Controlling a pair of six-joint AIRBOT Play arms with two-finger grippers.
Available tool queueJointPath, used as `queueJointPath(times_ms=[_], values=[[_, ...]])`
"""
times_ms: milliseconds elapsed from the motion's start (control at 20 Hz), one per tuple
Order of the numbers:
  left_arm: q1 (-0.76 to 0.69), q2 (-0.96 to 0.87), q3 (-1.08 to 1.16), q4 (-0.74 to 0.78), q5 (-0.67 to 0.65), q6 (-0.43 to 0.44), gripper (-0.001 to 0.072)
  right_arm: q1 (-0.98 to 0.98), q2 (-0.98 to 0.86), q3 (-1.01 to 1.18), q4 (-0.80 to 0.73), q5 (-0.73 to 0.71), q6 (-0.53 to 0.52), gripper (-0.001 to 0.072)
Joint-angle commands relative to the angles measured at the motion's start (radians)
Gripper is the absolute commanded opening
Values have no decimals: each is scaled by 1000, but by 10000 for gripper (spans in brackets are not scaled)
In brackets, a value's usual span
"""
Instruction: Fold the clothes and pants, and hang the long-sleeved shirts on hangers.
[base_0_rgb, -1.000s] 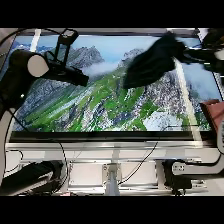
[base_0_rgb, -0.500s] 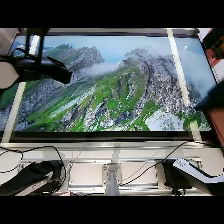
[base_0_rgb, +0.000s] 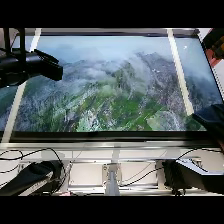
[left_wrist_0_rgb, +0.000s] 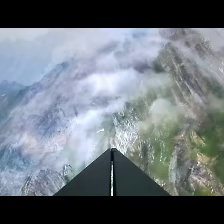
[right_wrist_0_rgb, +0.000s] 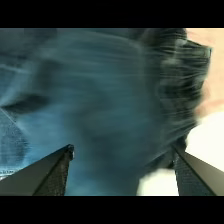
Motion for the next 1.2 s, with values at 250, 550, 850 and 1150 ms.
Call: queueJointPath(times_ms=[250,550,850,1150], values=[[1,2,0,2,4,0,17,247,-47,-3,316,-51,-121,393],[1,2,0,2,4,0,18,978,-52,-3,312,-113,-165,148],[1,2,0,2,4,0,18,1426,-50,-3,-11,-291,-273,51],[1,2,0,2,4,0,17,1478,-50,-3,20,-333,-272,51]])
